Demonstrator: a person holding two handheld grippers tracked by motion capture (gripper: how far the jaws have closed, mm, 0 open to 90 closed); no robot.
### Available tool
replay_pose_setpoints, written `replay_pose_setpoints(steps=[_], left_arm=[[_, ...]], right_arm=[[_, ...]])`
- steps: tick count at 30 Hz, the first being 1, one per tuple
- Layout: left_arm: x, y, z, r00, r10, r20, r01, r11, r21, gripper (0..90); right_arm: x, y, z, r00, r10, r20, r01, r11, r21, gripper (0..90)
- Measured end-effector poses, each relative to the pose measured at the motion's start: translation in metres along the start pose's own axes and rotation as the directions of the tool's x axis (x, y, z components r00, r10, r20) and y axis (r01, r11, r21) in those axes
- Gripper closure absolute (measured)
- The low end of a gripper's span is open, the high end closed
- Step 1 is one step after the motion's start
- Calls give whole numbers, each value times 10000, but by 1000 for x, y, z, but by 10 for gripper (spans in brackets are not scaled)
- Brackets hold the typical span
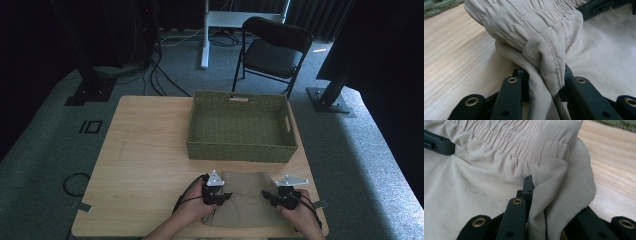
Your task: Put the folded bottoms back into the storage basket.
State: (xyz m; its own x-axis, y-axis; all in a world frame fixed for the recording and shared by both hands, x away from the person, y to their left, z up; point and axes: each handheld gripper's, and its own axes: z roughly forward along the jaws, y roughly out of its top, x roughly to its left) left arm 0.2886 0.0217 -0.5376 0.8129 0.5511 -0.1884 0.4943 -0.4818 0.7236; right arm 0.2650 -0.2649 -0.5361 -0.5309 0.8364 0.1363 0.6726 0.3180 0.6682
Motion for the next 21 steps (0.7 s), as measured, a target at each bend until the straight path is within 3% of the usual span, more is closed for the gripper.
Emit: replay_pose_setpoints(steps=[4,11,18,20,21], left_arm=[[3,7,-9,10000,-32,27,32,9999,-145,747],[10,29,-33,10000,-4,-23,2,9970,-776,749],[13,64,-56,9978,577,-339,-614,9907,-1214,749],[13,67,-59,9974,635,-350,-673,9902,-1227,749],[14,77,-64,9956,834,-438,-884,9876,-1298,749]], right_arm=[[1,9,-5,10000,20,-71,-21,9999,-106,786],[4,35,-23,9996,-261,-144,249,9968,-761,788],[3,62,-46,9995,-224,-217,185,9856,-1679,789],[3,66,-49,9994,-298,-192,260,9847,-1721,790],[3,69,-51,9994,-314,-166,280,9839,-1766,790]])
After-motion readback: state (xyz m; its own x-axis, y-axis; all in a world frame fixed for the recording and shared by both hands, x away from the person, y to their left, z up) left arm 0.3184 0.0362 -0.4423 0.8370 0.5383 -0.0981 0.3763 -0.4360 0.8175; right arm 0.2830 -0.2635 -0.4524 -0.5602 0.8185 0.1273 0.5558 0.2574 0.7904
